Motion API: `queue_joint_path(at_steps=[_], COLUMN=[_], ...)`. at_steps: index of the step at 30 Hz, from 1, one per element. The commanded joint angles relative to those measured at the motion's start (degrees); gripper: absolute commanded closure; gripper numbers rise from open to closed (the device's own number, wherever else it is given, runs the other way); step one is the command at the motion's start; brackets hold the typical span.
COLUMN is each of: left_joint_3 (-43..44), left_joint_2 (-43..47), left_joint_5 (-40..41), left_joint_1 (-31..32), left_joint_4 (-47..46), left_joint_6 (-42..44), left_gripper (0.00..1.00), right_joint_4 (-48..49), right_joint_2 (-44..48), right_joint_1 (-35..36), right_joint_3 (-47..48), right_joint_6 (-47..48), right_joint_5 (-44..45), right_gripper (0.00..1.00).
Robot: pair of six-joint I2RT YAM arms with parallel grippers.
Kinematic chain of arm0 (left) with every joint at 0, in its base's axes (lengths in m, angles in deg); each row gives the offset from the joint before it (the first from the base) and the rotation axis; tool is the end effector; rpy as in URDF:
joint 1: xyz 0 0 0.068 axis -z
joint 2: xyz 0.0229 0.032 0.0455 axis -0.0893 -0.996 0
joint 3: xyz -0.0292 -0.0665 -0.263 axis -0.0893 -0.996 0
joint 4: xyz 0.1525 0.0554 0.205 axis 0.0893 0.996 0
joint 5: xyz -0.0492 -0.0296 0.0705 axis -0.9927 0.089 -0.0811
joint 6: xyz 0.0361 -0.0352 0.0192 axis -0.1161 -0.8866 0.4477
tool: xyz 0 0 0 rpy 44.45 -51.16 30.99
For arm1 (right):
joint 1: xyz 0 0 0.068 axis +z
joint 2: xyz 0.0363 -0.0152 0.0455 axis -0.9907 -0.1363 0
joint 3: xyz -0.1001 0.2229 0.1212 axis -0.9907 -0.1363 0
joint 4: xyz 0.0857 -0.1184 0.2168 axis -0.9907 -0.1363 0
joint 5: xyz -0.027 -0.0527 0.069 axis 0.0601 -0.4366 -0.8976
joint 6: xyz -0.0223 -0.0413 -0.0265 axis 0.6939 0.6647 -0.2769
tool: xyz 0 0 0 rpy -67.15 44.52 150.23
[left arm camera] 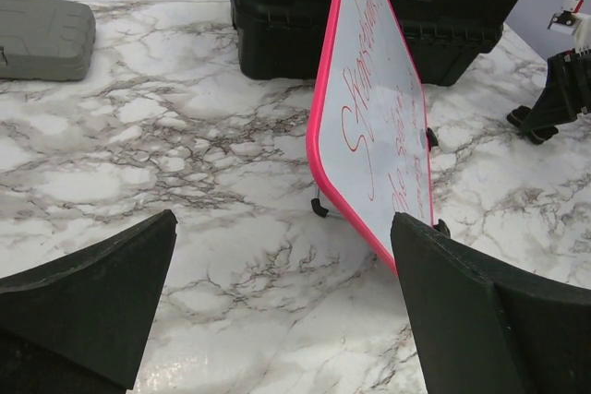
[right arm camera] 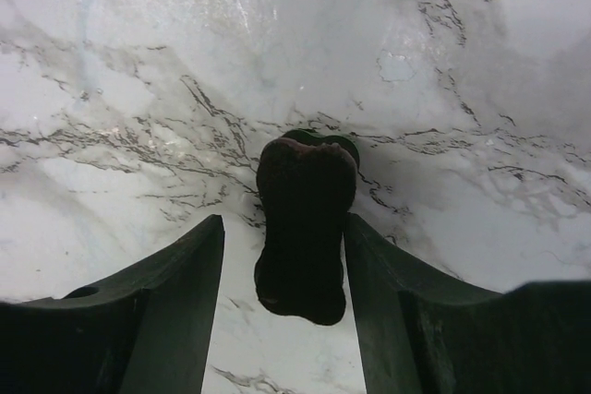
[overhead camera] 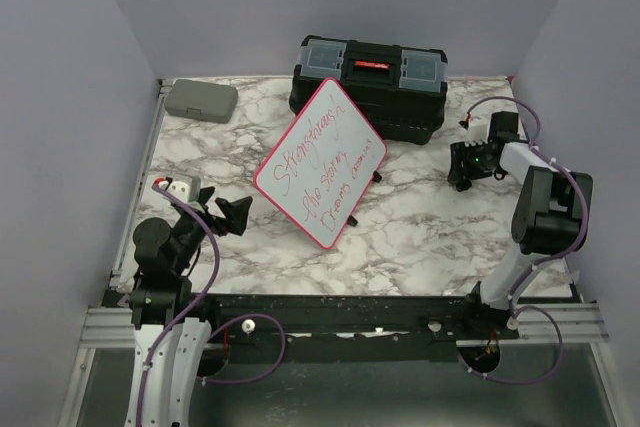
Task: Erase the whiteboard
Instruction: Pick up the whiteboard eraser from the center of the board.
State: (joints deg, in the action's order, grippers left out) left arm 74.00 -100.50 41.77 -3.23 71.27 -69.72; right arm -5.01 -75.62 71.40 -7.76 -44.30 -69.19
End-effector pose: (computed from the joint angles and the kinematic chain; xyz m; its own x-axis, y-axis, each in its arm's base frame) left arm 0.0950 -0.0163 0.2962 -0.1510 -0.2255 -0.9625 0.3713 0.8894 -0.2667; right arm 0.3554 -0.0564 0.1722 -0.8301 -0.1690 -0.5314 -0.2605 0.9601 0.1015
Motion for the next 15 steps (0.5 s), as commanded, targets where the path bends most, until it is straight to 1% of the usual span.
queue_joint_path(at_steps=[1, 6, 10, 15], left_joint_3=[0.38, 0.50, 0.46, 0.51], left_joint_2=[0.77, 0.91, 0.89, 1.01], left_joint_5=[1.06, 1.05, 1.12, 1.09], left_joint_1=[0.22, 0.20, 0.16, 0.22], left_joint_4=[-0.76, -0.69, -0.60, -0.73], left_joint_6=[0.73, 0.73, 0.73, 0.73], left_gripper=[0.01, 0.01, 0.01, 0.01], right_joint_4=[-0.37, -0.76, -2.92, -6.22], right_joint_2=[2.20, 4.95, 6.45, 8.63], right_joint_1=[0.13, 0.10, 0.33, 1.63], right_joint_3=[-0.76, -1.61, -1.79, -3.81], right_joint_6=[-0.50, -0.96, -0.38, 1.80], right_joint_5=[-4.47, -7.99, -11.56, -13.68], right_gripper=[0.43, 0.45, 0.50, 0.50])
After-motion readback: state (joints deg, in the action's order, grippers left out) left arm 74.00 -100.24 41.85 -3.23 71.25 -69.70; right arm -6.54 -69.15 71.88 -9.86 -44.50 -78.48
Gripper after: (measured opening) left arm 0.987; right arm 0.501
